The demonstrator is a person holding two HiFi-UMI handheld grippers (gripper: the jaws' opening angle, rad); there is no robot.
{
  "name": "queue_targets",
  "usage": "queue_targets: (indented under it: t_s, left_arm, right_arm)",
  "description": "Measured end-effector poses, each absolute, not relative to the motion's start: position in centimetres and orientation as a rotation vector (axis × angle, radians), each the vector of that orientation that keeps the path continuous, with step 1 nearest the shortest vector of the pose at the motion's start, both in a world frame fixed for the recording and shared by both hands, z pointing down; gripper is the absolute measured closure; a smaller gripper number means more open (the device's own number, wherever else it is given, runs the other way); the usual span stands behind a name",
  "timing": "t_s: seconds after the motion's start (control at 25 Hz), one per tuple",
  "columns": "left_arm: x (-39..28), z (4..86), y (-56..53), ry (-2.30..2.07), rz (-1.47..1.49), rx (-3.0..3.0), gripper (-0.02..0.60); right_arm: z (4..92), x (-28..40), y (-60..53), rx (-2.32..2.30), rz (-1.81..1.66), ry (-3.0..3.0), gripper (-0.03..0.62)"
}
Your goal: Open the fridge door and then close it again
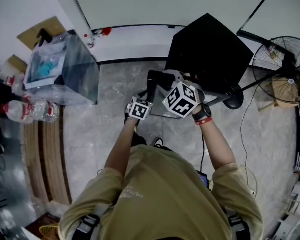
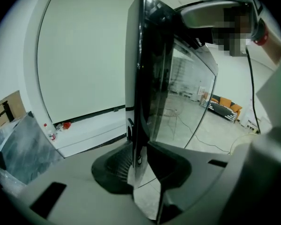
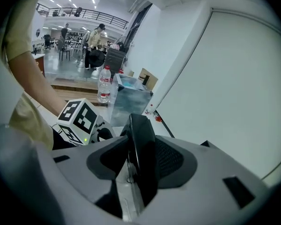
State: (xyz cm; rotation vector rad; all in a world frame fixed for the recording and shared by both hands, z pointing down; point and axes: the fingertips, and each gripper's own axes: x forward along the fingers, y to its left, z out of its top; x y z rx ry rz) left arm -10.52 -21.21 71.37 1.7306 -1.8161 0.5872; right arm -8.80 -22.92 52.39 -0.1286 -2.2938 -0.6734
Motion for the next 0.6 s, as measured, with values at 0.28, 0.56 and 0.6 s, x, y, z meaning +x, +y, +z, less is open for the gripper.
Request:
queue_targets:
  t_s: [0.28,0.56,0.6]
  left_arm:
    - [-12.3,71.7,-24.3,-1.741,0.654,1.817,0.488]
    - [-13.6,71.7,-27.7,-1.652,0.684,1.905,0.488]
    - [-13.6,71.8,-27.9,-1.635,0.693,1.912,0.488]
  right_arm:
    - [52.5,-10.4,-25.9,-0.053,-0.637,-2.293,0.401]
    - [52.6,-11.6,-28.9,0.056,-0.627,-2.286,0.402]
    - [52.7,-11.6,-29.2,0.066,-0.621,-2.287,0.401]
